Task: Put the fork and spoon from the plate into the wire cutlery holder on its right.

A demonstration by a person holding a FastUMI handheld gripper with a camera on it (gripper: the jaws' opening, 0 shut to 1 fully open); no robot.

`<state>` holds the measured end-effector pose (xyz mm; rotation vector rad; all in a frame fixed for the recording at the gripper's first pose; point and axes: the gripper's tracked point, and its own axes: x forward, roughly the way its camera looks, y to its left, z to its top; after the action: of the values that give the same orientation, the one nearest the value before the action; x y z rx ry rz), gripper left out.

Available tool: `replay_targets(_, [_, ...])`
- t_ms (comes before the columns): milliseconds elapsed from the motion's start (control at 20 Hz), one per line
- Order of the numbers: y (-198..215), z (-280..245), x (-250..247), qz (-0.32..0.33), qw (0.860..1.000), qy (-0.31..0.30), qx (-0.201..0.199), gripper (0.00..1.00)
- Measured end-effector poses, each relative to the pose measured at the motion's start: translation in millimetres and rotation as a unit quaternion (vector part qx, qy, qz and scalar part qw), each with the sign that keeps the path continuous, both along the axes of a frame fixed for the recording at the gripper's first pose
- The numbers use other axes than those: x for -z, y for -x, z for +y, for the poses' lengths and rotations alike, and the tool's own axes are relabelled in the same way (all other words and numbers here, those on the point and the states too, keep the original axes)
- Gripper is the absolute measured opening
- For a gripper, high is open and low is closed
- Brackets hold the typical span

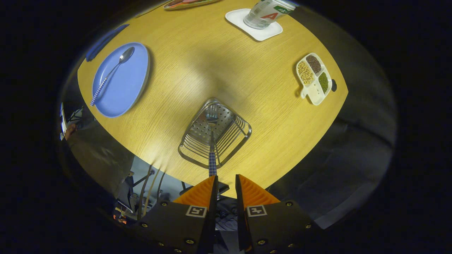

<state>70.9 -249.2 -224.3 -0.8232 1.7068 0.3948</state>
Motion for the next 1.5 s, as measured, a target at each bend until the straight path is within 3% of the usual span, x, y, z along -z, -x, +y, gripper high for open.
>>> replay_targets(350, [23,14,-25,-0.038,0.997,-0.047,0.043,0.27])
replay_targets(700, [49,61,-36,-0.091,0.987,-0.112,0.069,0.27])
replay_targets(1500, [112,171,6,-0.072,0.974,-0.189,0.099,0.27])
